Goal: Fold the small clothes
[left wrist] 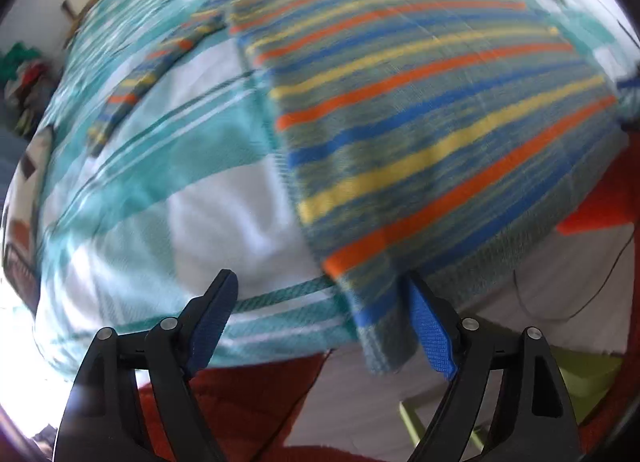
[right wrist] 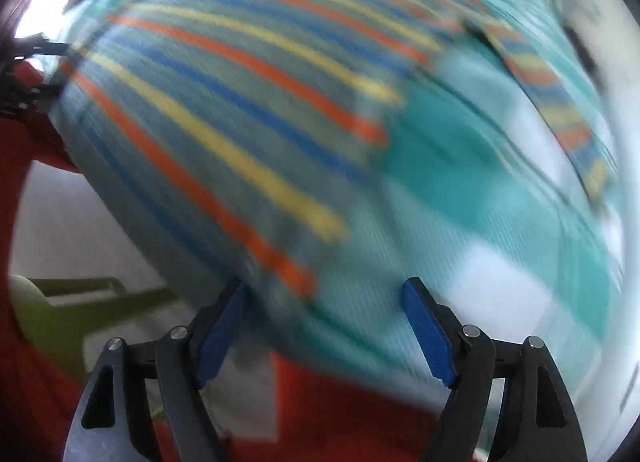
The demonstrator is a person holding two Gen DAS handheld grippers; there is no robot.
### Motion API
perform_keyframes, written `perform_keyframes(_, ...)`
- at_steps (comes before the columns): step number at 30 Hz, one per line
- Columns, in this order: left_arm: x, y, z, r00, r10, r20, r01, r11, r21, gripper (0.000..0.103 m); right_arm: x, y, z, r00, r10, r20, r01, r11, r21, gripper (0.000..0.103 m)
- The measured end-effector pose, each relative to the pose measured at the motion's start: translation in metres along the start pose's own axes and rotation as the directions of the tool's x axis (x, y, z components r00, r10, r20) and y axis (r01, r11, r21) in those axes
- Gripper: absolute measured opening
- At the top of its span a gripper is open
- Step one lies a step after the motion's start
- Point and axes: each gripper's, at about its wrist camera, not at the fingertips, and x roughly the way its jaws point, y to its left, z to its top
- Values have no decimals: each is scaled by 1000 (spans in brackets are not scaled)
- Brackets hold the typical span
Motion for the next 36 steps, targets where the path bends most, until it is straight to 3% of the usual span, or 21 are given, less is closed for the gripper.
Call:
perform_keyframes(3, -37, 18, 13, 991, -37, 130, 56, 988, -146, 83, -23, -12, -10, 999, -10, 52, 3, 993, 120, 78)
perform_keyframes(6, -68, 36, 30, 959, -71, 275, 154, 942, -297, 97, -48, -24, -3, 983, 4, 183, -52, 965, 258, 79)
perform_keyframes(8, -77, 41, 44, 939, -69, 336, 190, 920, -343, 97, -56, -31, 8, 963, 32, 266, -125, 932, 340, 79)
perform_keyframes(12, -72, 49, 63, 924, -14, 383, 172, 908, -381, 97, -60, -41, 34, 902, 122, 414, -307, 856, 417, 79)
perform_keyframes(14, -62, 55, 60, 919, 19, 393, 159, 897, -413, 97, -59, -51, 40, 883, 128, 451, -350, 821, 451, 79)
perform_keyframes(18, -36, 61, 36, 933, 75, 351, 106, 876, -471, 97, -43, -95, 43, 846, 130, 518, -438, 723, 534, 79)
perform_keyframes(21, -29, 63, 19, 947, 85, 311, 79, 874, -479, 97, -37, -159, 36, 826, 54, 561, -466, 625, 626, 79)
perform_keyframes(24, -36, 64, 20, 934, 106, 342, 76, 876, -476, 97, -26, -225, 41, 825, 22, 565, -494, 511, 703, 79)
perform_keyframes(26, -36, 63, 24, 926, 137, 351, 50, 879, -475, 97, -13, -260, 49, 842, 26, 540, -494, 442, 749, 79)
perform_keyframes(28, -31, 61, 28, 931, 152, 331, 22, 883, -468, 97, 3, -282, 54, 858, 17, 513, -480, 381, 790, 78)
perform_keyframes(29, -27, 61, 28, 935, 155, 320, 13, 884, -467, 97, 12, -291, 58, 862, 18, 507, -479, 359, 801, 78)
perform_keyframes(32, -22, 62, 28, 942, 153, 297, 6, 881, -474, 97, 36, -303, 70, 888, 35, 458, -441, 344, 829, 74)
perform_keyframes(34, -21, 63, 27, 944, 159, 290, 0, 876, -482, 97, 54, -309, 71, 880, 73, 470, -468, 315, 826, 64)
perform_keyframes(35, -20, 65, 27, 945, 161, 283, -3, 873, -487, 97, 60, -314, 70, 884, 84, 460, -462, 307, 832, 60)
perform_keyframes(36, -18, 66, 26, 948, 160, 274, -4, 870, -494, 97, 65, -316, 69, 889, 91, 450, -455, 296, 840, 50)
